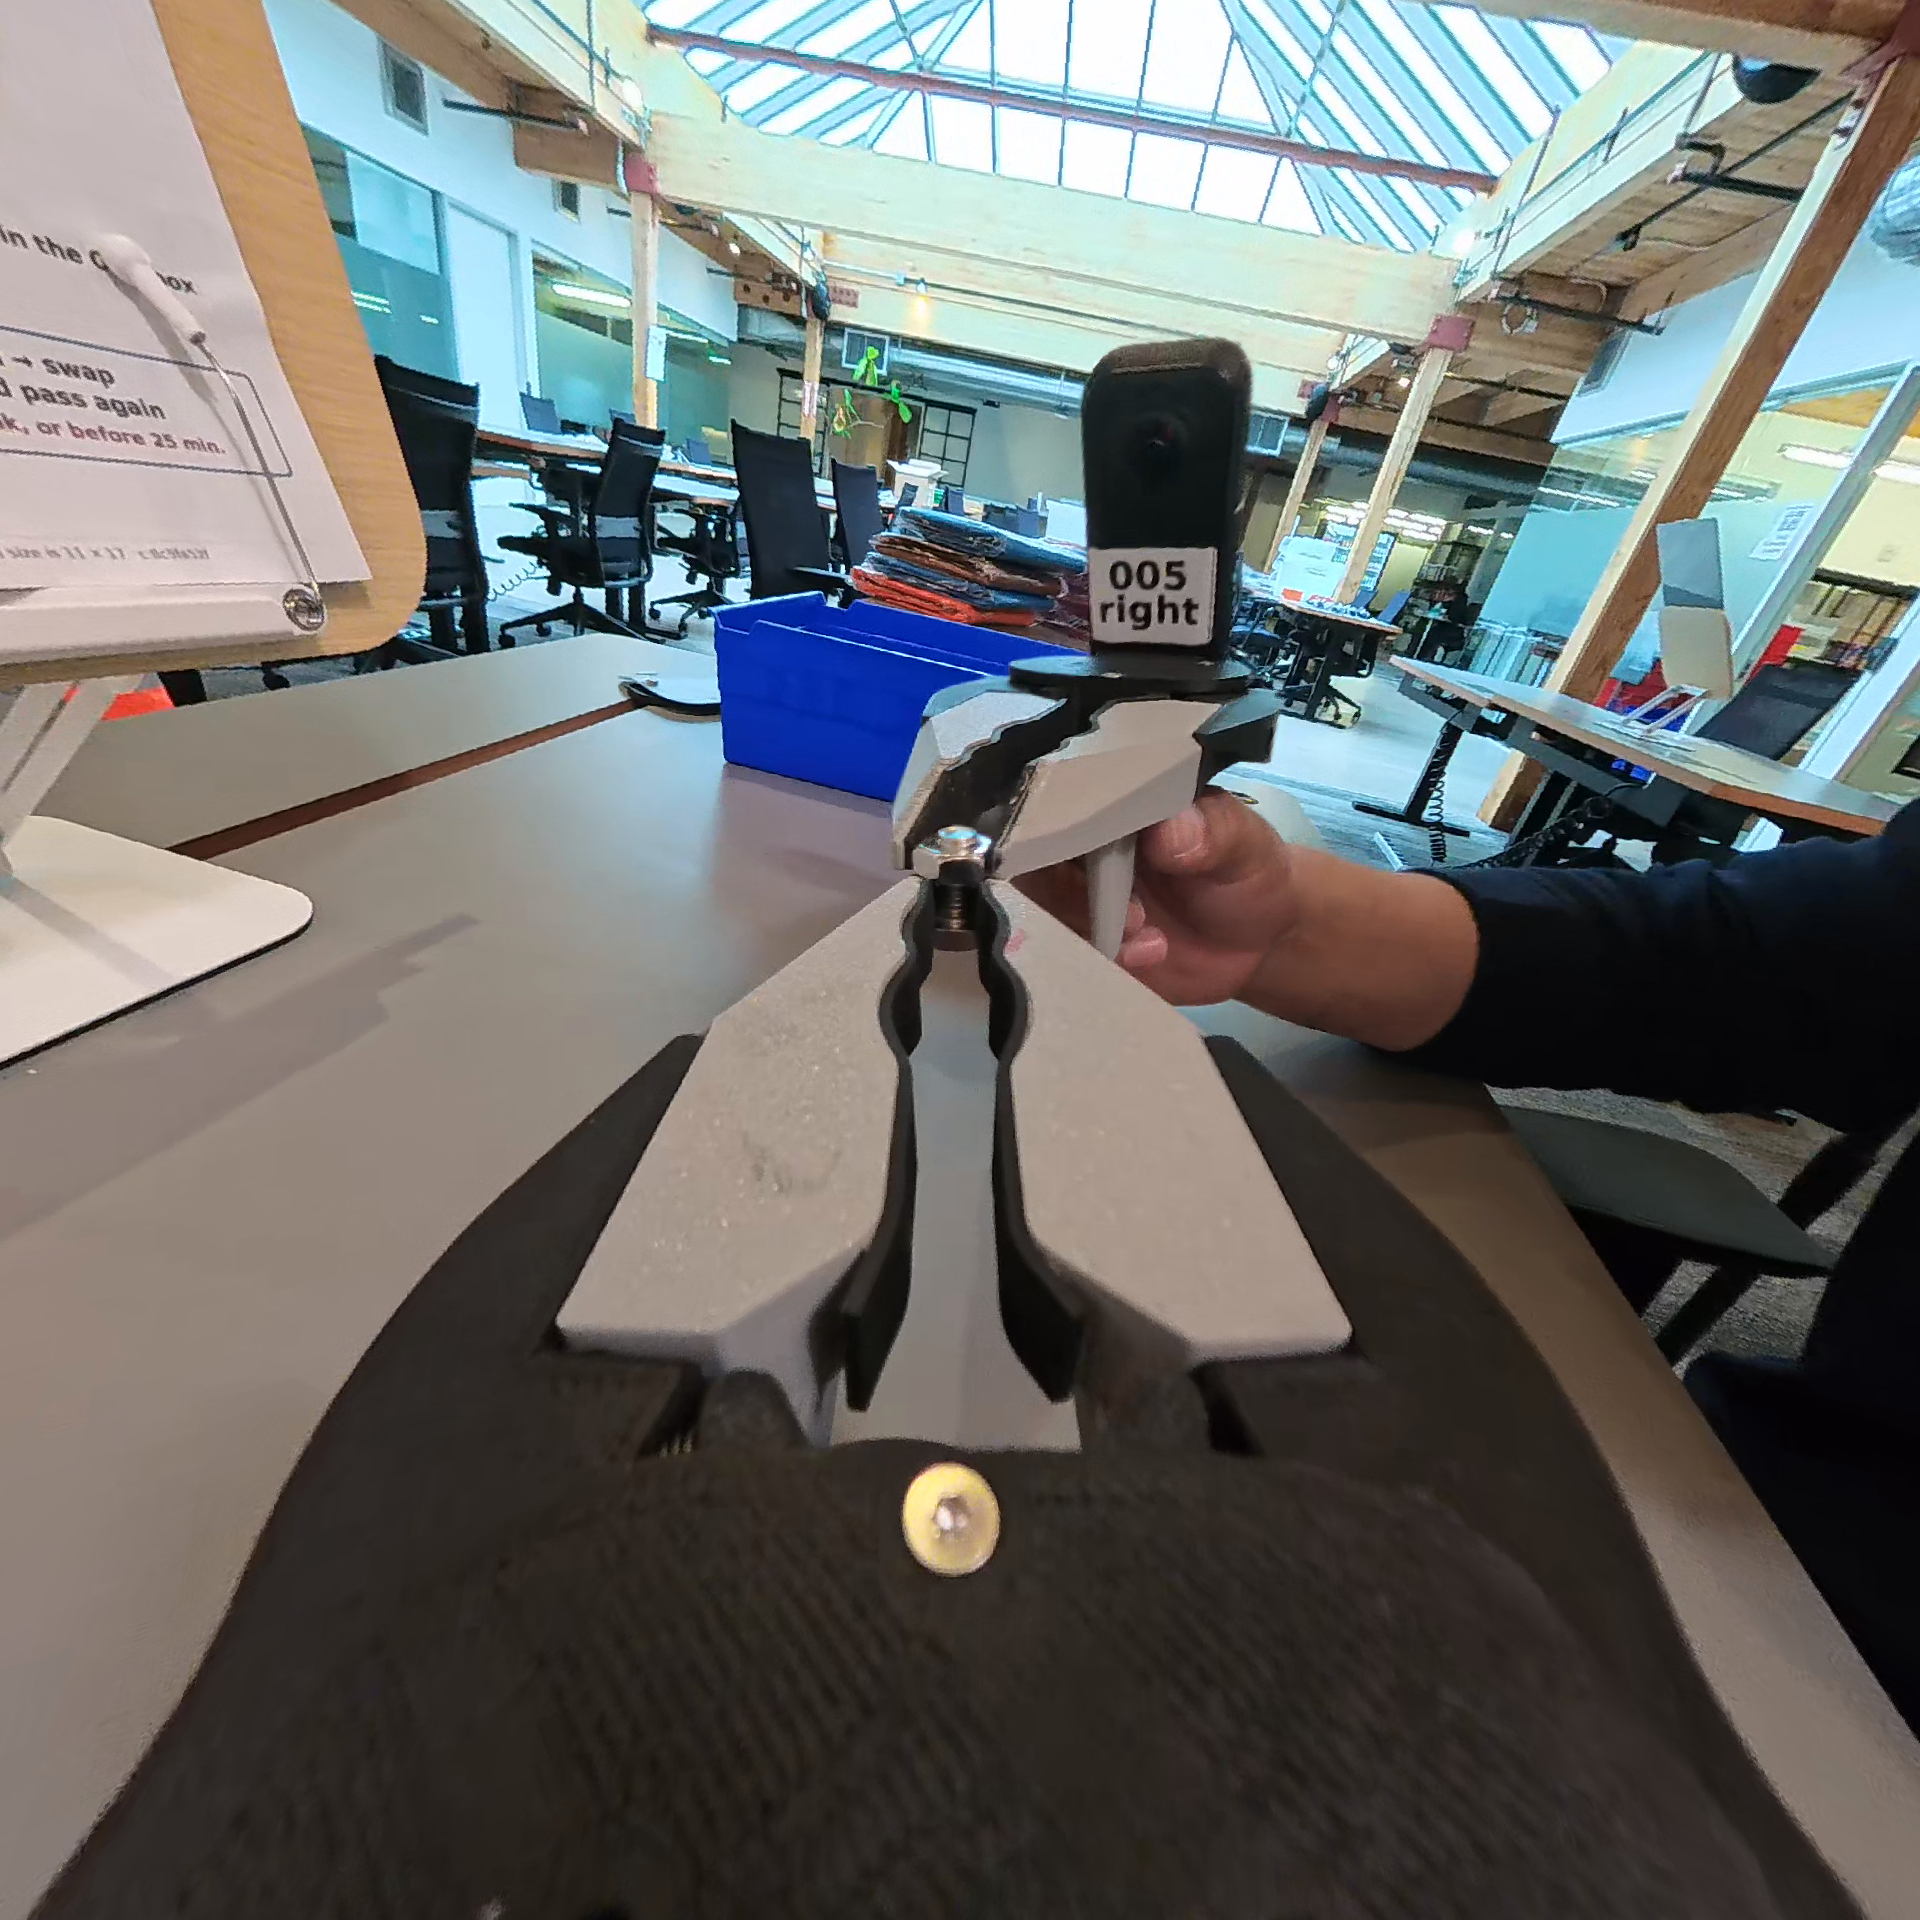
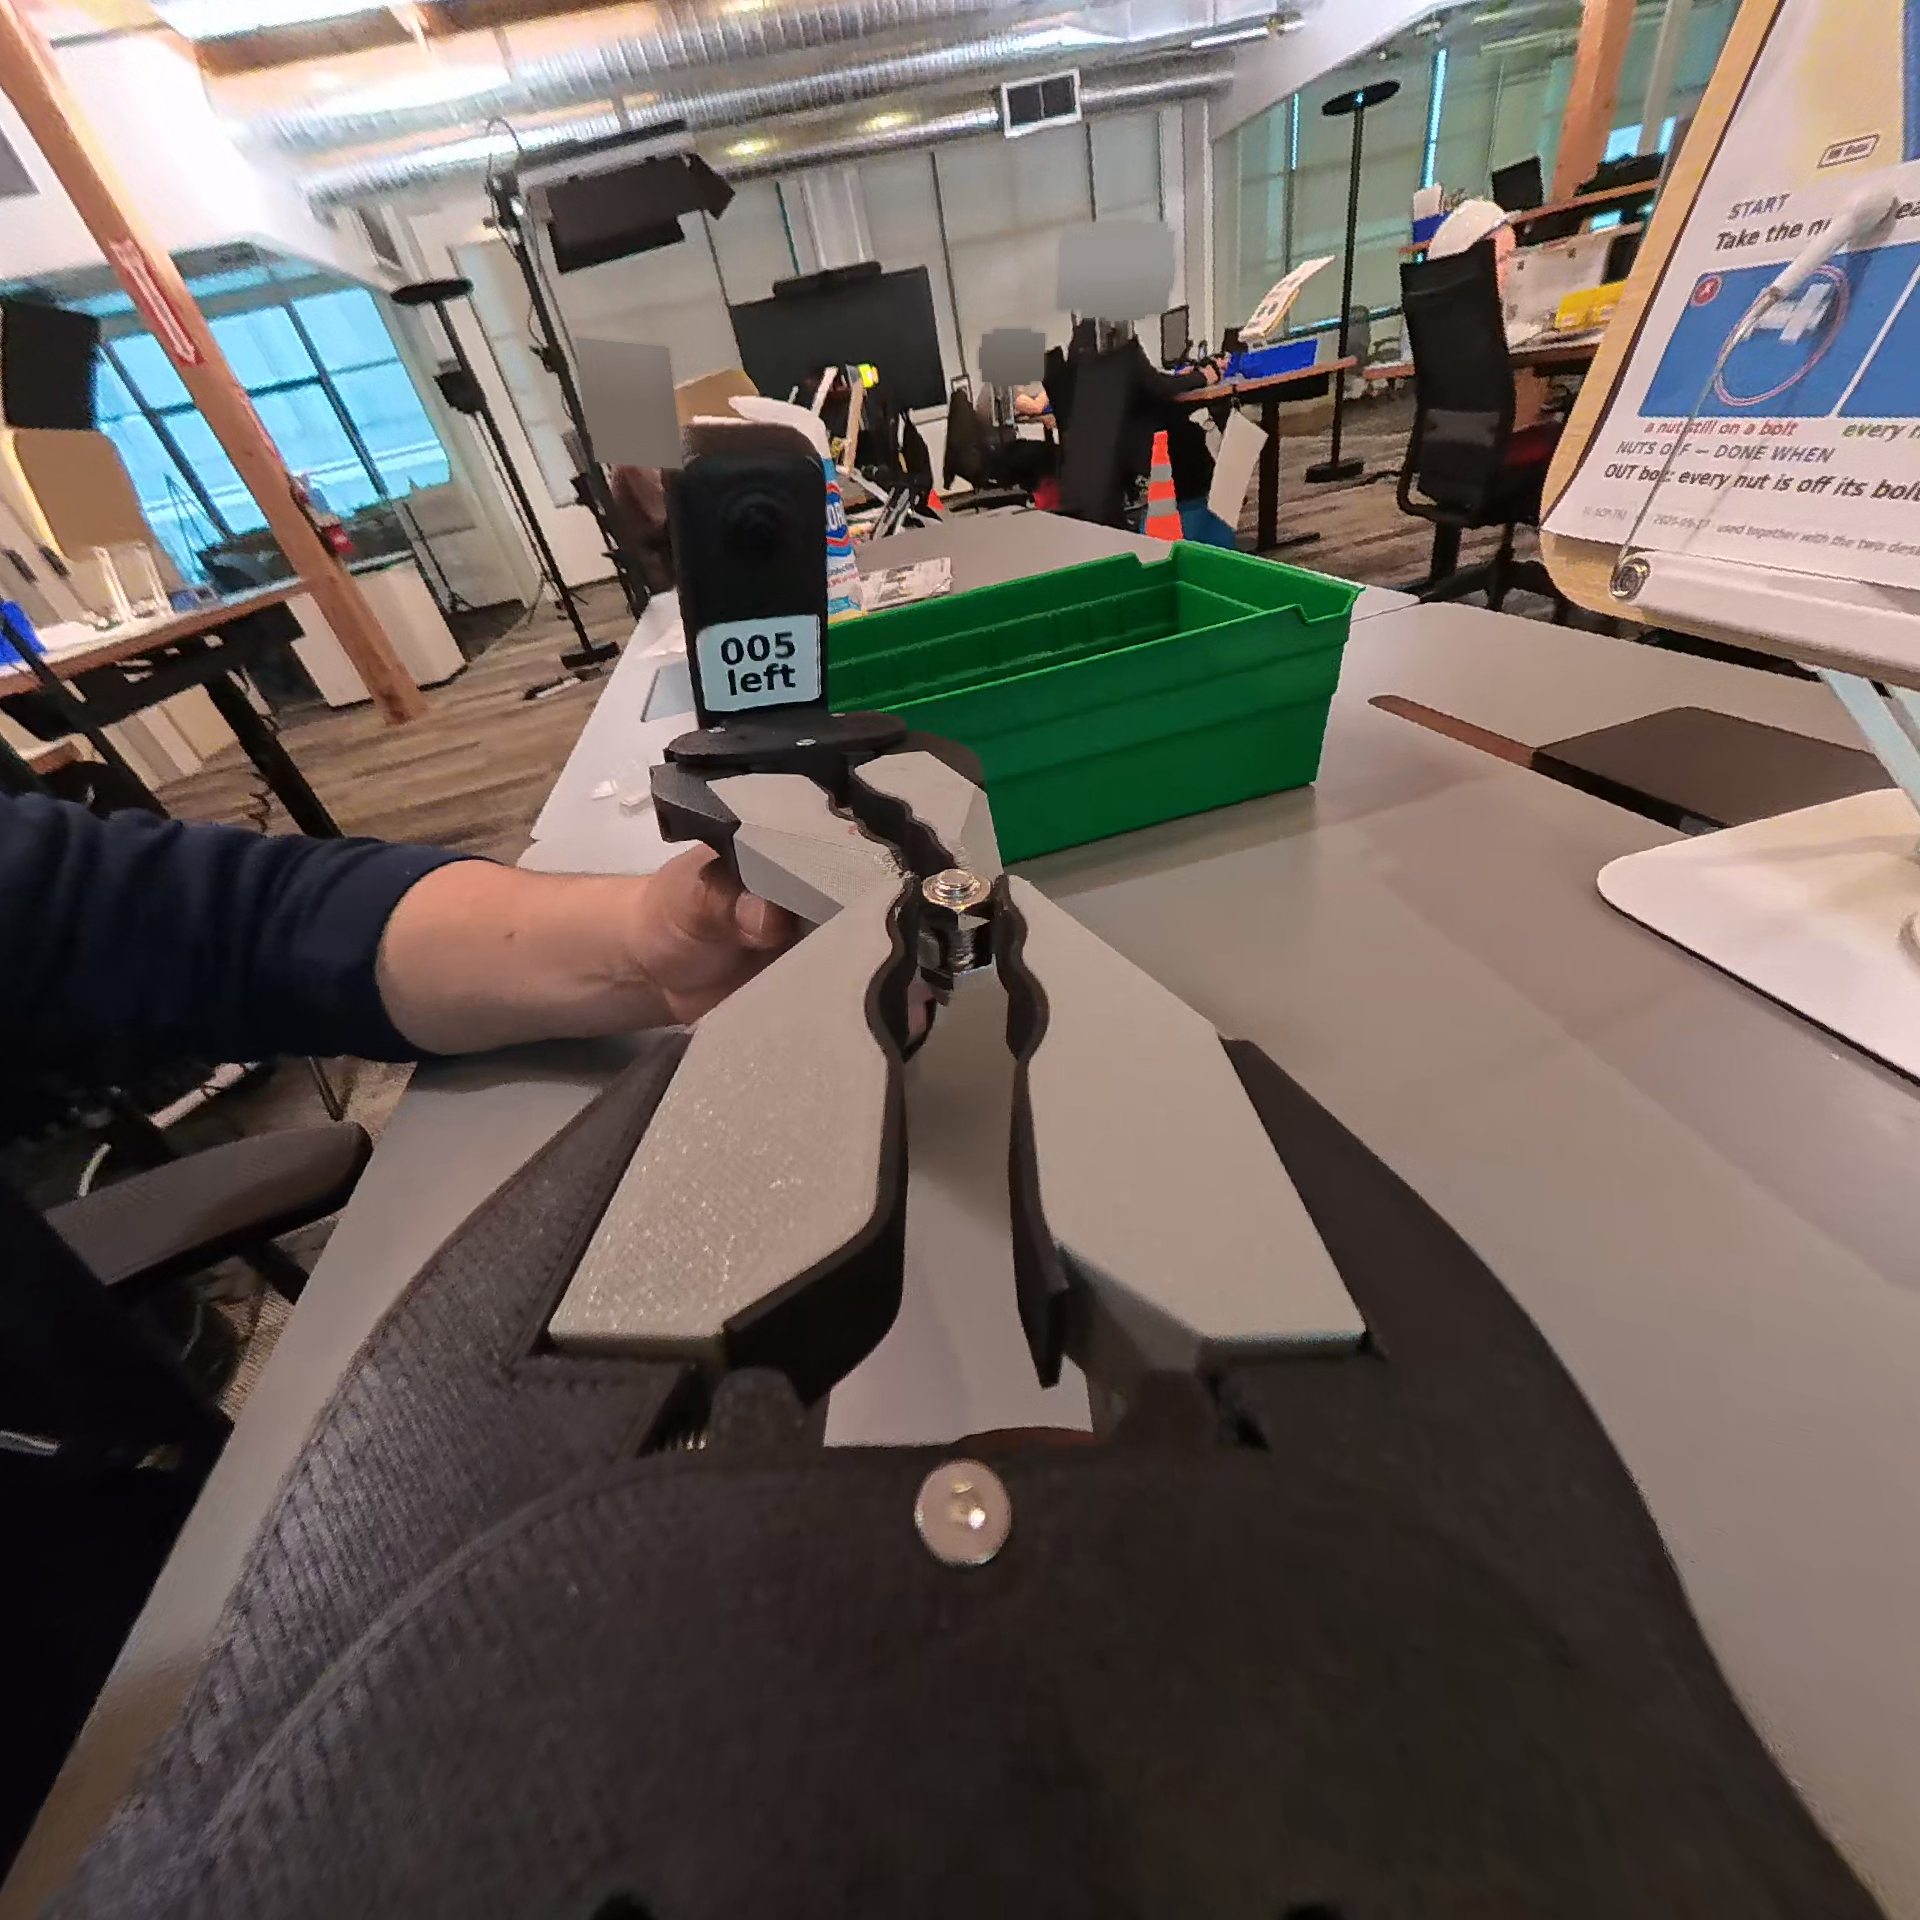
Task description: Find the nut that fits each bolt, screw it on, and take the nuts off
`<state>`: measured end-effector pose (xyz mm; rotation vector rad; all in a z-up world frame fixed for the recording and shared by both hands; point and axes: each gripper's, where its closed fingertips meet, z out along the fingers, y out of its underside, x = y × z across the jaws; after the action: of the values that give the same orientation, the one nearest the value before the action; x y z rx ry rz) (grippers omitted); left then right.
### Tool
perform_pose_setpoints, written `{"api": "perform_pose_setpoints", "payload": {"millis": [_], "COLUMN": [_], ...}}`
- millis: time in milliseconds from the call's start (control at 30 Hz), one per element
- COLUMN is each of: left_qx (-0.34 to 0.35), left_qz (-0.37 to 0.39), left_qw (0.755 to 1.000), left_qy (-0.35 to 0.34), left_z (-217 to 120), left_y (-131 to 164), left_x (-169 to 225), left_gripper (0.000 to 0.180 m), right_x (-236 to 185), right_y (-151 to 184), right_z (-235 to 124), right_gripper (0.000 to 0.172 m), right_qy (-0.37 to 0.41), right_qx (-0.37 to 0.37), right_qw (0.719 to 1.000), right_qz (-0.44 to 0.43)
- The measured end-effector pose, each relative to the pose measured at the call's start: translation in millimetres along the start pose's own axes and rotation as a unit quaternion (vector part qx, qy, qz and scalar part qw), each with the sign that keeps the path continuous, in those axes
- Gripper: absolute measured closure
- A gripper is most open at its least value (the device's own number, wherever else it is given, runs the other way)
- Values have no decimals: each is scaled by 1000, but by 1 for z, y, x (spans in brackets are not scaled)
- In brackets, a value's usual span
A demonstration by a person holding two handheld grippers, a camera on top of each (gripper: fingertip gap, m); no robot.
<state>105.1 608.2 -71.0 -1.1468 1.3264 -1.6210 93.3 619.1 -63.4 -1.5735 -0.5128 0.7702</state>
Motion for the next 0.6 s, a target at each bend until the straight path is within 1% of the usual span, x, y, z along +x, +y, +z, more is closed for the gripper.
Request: {"api": "perform_pose_setpoints", "payload": {"millis": [100,167,267,467,533,600], "left_qx": [-12,-19,-22,-28,-36,-44], "left_qz": [5,15,16,36,37,35], "left_qw": [1000,1000,1000,999,998,998], "left_qy": [-4,-1,6,-6,-26,-28], "left_z": [0,1,2,2,0,-1], "left_y": [3,4,4,5,7,10], "left_x": [-2,-1,3,2,-5,-9], "left_gripper": [175,167,160,164,156,156], "right_x": [3,6,8,5,4,4], "right_y": [2,3,2,2,-2,-8], "right_z": [0,-1,-6,-8,-10,-13], "right_gripper": [161,161,161,161,161,161], "right_qy": [6,16,11,12,6,2], "right_qx": [-5,-4,1,-1,12,26], "right_qw": [1000,1000,1000,1000,1000,1000], "right_qz": [7,6,19,6,10,17]}}
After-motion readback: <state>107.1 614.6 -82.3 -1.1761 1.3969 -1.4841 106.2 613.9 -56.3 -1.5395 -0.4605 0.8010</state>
